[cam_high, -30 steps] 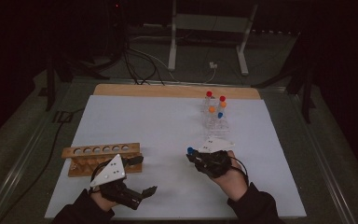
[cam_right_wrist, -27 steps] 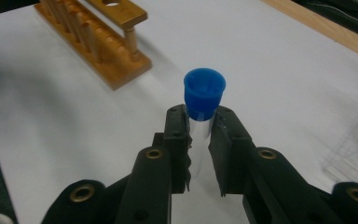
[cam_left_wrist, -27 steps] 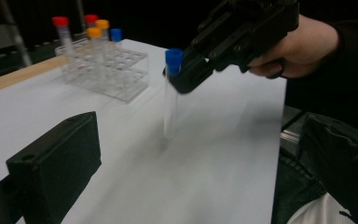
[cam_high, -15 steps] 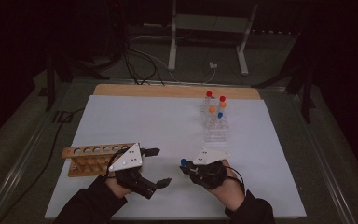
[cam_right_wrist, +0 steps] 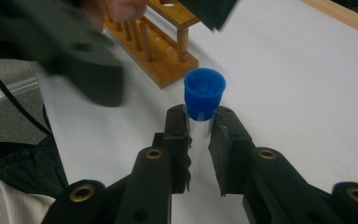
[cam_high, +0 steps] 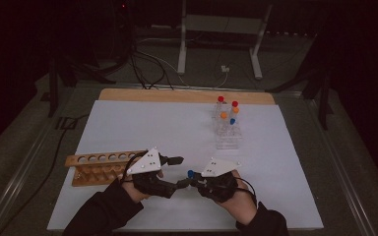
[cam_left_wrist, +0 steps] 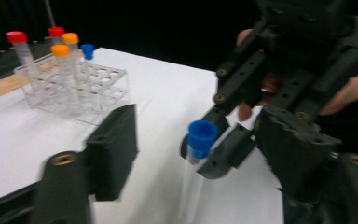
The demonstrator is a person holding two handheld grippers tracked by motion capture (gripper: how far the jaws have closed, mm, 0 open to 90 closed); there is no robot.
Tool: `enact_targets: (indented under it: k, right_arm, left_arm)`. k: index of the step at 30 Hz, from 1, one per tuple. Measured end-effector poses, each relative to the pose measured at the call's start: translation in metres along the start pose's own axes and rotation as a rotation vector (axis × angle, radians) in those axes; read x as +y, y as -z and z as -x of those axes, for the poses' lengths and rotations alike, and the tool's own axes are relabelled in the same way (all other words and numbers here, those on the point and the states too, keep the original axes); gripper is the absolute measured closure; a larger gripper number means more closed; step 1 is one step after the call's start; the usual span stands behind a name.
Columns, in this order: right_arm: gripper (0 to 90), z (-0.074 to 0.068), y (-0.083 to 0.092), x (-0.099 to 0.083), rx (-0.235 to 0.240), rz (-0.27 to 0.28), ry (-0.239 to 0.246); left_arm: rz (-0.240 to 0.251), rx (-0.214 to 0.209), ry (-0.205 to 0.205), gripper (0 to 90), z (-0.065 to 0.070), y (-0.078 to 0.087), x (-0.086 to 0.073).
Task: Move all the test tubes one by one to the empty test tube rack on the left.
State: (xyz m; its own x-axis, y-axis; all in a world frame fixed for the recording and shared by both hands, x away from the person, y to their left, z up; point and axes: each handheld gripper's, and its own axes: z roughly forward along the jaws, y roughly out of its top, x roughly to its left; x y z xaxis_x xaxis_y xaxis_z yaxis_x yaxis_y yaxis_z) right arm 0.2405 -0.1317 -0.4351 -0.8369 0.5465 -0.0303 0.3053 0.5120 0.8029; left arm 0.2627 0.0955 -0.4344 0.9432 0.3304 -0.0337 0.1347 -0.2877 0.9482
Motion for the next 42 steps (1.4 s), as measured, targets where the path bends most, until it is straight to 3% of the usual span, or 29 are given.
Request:
enact_targets:
  k: [12,19,30,34,42]
  right_arm:
    - [77.1,0.0,0.001,0.0,0.003,0.002,-0.001]
    - [77.1,0.001,0.001,0.0,0.003,0.003,-0.001]
    - [76.1,0.002,0.002,0.001,0.013,0.021,-0.009]
    - [64.1,0.002,0.007,0.003,0.008,0.031,-0.005]
    - [46.4,0.011,0.018,0.003,-0.012,0.081,-0.043]
  left_arm:
    - [-0.007,-0.018,-0.019,64.2,0.0,-0.011,-0.001]
    - [-0.026,-0.029,-0.038,75.3,0.001,-0.013,-0.001]
    - [-0.024,-0.028,-0.055,78.0,0.001,-0.012,0.002]
    - [-0.013,-0.01,-0.052,78.1,-0.002,-0.006,0.007]
    - [0.006,0.036,-0.044,78.1,-0.012,0.008,0.012]
